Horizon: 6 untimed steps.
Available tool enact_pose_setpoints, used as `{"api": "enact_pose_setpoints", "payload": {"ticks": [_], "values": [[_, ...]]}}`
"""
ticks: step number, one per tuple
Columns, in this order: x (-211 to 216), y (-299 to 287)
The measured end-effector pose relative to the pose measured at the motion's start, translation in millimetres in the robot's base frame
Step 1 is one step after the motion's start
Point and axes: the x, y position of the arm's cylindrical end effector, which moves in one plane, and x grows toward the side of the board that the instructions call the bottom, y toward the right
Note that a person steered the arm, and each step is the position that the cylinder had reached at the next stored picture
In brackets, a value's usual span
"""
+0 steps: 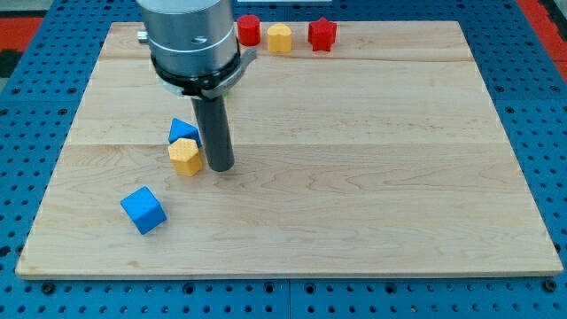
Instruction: Push the hexagon parallel to the triangle
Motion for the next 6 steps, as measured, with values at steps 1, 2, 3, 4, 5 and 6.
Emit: {"api": "enact_pose_setpoints", "payload": {"ticks": [1, 2, 3, 4, 5, 6], "values": [[-4.0, 9.2], [2.3, 14.3], [35.2, 10.5], [35.2, -47.9], [24.8, -71.4], [7.8, -49.7]]}}
